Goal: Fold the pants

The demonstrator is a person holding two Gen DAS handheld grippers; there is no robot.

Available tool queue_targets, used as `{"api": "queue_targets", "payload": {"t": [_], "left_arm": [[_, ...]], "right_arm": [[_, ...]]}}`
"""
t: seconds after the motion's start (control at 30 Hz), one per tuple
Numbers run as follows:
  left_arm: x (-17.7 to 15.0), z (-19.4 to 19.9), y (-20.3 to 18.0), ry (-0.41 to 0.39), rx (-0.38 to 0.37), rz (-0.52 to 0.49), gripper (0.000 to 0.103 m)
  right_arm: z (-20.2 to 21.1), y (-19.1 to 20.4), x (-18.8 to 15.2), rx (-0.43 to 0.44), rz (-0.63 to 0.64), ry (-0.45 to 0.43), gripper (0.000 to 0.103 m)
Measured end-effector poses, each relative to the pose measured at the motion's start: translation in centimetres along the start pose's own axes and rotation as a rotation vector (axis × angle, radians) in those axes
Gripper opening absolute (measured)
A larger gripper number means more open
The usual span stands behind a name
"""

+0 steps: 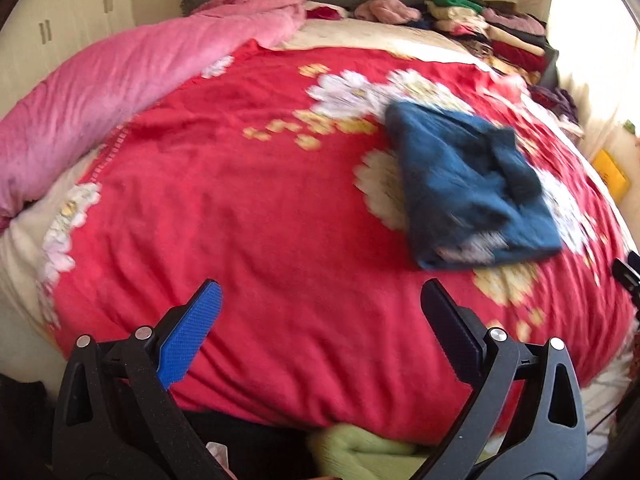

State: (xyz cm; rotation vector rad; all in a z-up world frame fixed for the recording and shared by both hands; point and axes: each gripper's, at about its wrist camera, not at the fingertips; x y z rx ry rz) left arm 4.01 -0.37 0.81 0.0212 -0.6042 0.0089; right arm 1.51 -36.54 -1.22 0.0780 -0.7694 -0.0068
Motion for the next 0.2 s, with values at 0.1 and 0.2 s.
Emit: {"api": "queue_targets", "payload": {"t": [0.1, 0.2], "left_arm": [[2.6, -1.5, 3.1, 0.013, 0.027, 0.042, 0.094], [6.0, -4.0, 7.2, 0.035, 0.103, 0.096, 0.094]], "right_arm": [[-1.6, -4.7, 2.3, -0.081, -0.065, -0.011, 0.098], [-3.8, -10.1, 4.7, -0.166, -0.134, 0.011, 0.098]]}}
Point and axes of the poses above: each gripper's, at about its wrist camera, not at the fingertips, and z roughly against the way its jaws point, y to its left, x to its top, and after that the axes turned 4 degrees about y, right-handed
